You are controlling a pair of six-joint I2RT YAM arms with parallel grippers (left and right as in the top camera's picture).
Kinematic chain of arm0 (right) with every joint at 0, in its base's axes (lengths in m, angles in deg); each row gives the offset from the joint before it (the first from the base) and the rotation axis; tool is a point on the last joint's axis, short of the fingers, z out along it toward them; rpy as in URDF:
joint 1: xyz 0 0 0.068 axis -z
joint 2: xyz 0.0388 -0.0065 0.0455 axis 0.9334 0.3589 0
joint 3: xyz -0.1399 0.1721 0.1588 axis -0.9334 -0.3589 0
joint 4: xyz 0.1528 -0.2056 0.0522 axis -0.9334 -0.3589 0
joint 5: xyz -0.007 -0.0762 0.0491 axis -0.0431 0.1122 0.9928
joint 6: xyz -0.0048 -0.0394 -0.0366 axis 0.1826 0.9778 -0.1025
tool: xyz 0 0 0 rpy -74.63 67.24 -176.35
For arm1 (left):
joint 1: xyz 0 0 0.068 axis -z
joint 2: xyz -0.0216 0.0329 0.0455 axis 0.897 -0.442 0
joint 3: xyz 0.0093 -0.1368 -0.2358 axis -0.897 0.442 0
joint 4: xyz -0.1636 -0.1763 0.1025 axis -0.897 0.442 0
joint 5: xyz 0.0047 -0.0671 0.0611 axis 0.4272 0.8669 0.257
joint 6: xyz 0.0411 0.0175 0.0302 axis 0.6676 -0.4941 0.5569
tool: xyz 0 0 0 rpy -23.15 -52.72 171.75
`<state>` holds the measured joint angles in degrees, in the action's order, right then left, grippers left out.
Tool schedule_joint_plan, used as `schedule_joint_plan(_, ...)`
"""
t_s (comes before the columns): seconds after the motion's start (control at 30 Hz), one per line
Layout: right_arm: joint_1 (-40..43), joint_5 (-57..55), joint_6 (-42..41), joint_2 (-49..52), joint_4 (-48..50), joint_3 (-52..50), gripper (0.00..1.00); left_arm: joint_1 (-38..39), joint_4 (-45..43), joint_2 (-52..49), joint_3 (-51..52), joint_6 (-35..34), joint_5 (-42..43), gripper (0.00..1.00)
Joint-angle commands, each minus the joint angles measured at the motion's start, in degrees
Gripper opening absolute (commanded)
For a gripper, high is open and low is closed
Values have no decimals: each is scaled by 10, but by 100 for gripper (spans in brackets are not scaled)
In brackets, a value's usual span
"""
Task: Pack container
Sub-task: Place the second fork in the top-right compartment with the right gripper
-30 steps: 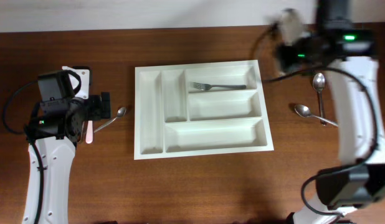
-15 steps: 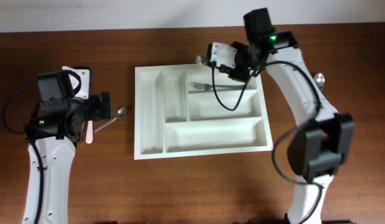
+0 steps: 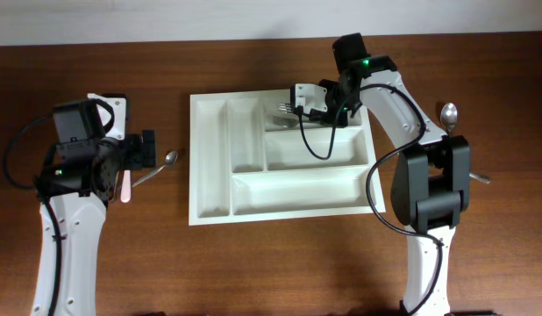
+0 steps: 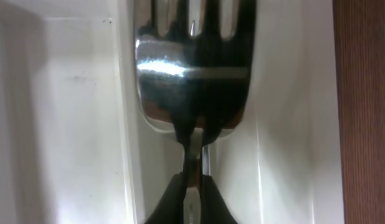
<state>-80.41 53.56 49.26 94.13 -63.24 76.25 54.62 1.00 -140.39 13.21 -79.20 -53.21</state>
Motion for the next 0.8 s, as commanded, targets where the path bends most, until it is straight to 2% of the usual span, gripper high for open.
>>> schedule_joint_plan(0.0, 2, 2, -16, 1, 2, 2, 35, -2, 1, -2, -10, 7, -1, 99)
schedule_joint_plan(0.03, 2, 0, -39, -2, 1, 4, 39, -2, 1, -2, -10, 7, -1, 99)
schedule_joint_plan(0.2, 6, -14, -208, -41, -6, 38, 39, -2, 1, -2, -10, 7, -1, 99)
schedule_joint_plan(0.37, 27, -34, -475, -90, -92, 133, 40, -2, 1, -2, -10, 7, -1, 99)
schedule_joint_plan(0.43, 47, -63, -506, -104, -141, 180, 25, -2, 1, -2, -10, 7, -1, 99)
schedule_joint_plan(0.47, 57, -75, -521, -108, -156, 196, 26, -2, 1, -2, -10, 7, -1, 99)
schedule_joint_plan(0.5, 71, -90, -543, -111, -166, 211, 52, -2, 1, -2, -10, 7, -1, 99)
schedule_joint_plan(0.53, 85, -106, -569, -112, -171, 219, 60, -2, 1, -2, -10, 7, -1, 99)
schedule_joint_plan(0.57, 104, -125, -598, -112, -174, 224, 61, -2, 1, -2, -10, 7, -1, 99)
schedule_joint_plan(0.67, 162, -188, -661, -108, -188, 218, 50, -2, 1, -2, -10, 7, -1, 99)
schedule_joint_plan(0.77, 228, -217, -765, -99, -199, 188, 50, -2, 1, -2, -10, 7, -1, 99)
